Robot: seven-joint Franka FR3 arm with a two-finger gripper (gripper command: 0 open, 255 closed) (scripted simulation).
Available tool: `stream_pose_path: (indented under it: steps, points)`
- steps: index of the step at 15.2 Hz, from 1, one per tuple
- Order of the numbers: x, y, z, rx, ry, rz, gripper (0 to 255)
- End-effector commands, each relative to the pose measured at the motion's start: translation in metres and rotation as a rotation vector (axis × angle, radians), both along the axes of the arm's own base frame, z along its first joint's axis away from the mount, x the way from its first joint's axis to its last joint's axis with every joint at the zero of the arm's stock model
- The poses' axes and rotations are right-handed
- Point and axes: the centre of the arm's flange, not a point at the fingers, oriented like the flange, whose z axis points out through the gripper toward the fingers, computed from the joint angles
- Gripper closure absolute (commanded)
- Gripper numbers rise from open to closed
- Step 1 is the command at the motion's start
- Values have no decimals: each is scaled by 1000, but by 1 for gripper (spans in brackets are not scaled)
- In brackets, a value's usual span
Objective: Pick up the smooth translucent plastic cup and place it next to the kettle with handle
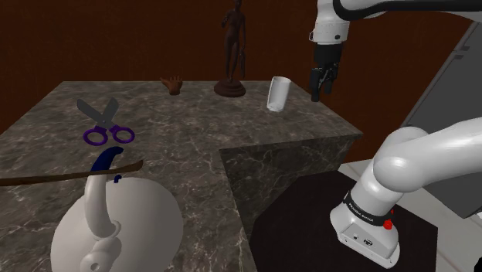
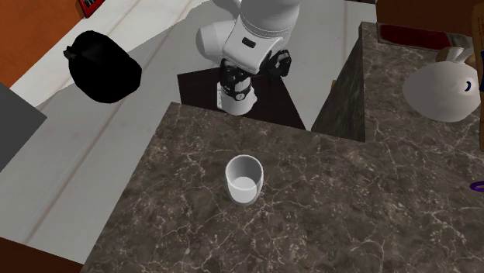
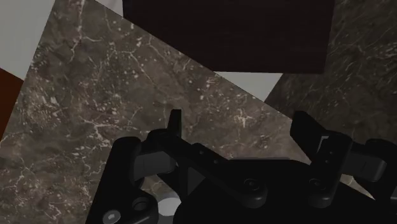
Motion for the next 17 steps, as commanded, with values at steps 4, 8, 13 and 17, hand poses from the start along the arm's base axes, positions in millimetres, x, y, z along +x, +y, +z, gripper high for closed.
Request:
stream_pose_path:
  steps: [4, 8, 13, 17]
  points:
    - [30, -20, -3, 6, -29, 11, 0]
    - [71, -45, -5, 13, -67, 25, 0]
    - [122, -76, -5, 22, -115, 43, 0]
    - [163, -100, -5, 29, -154, 57, 0]
